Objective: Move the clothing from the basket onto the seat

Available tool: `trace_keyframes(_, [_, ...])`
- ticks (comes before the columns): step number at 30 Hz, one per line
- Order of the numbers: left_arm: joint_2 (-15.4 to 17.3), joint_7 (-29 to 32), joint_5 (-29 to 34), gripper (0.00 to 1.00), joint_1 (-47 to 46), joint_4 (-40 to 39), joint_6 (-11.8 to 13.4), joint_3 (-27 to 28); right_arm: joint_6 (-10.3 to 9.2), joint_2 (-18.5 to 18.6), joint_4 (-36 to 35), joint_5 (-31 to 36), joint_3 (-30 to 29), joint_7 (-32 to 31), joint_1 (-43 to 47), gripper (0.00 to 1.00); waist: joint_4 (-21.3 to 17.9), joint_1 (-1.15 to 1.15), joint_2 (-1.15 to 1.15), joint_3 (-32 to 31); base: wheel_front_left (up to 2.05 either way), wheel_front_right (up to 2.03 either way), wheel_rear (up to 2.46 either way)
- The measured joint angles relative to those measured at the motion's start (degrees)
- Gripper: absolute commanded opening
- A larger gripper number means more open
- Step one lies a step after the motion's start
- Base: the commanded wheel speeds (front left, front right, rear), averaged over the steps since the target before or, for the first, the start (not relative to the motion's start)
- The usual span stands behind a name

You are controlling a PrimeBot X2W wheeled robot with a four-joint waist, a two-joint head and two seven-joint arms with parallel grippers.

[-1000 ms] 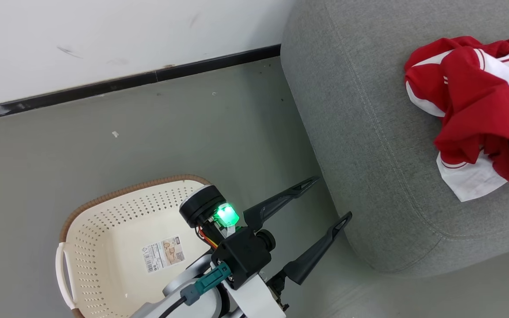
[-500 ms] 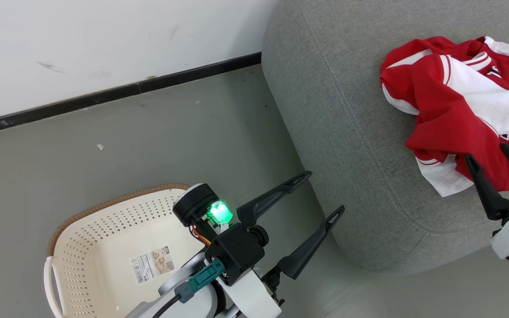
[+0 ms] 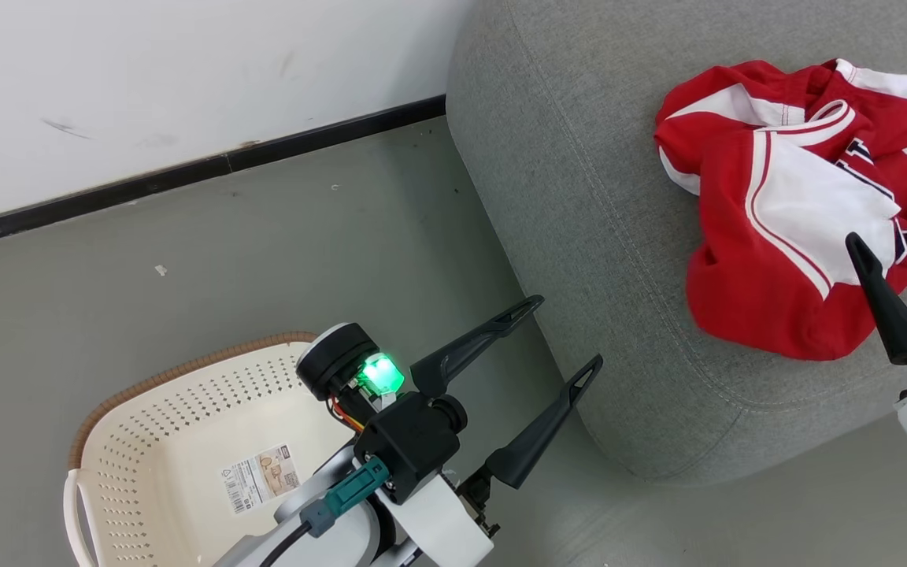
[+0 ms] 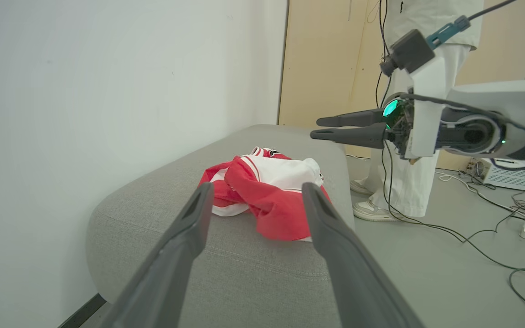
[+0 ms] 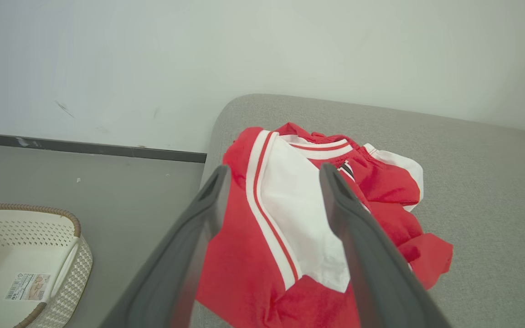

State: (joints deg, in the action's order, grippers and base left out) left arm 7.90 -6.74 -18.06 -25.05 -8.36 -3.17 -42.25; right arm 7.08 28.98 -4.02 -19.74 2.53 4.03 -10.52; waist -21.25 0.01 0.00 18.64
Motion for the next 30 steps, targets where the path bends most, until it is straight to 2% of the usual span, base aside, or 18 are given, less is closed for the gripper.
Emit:
trace_keyframes(4, [0.0,-0.4,0.0,1.0,0.0,0.1,0.1,0.5,0.0,-0.8,-1.4,0.0,-0.4,0.1,-0.2,1.0,0.2,0.0,0.0,-0.2,0.0,0.0,0.0])
trace_keyframes(12, [0.9,-1.7,-0.1,1.0,0.7,1.2,2.7,4.4,0.0,-4.6,-2.6,0.9,0.2,1.3,-3.4,1.0,1.7,0.0,0.0,-0.6,0.0,0.0,0.0])
trace_keyframes(23, [2.4,-4.8,-0.1,1.0,3.3,4.1,8.4,12.2,0.0,-12.7,-0.8,3.5,4.6,2.1,-7.7,1.0,4.7,0.0,0.0,-2.2,0.0,0.0,0.0])
trace_keyframes(30, [3.1,-6.0,-1.1,1.0,6.7,6.0,12.3,17.2,0.0,-15.8,1.9,6.8,8.6,2.7,-8.3,1.0,7.0,0.0,0.0,-4.0,0.0,0.0,0.0])
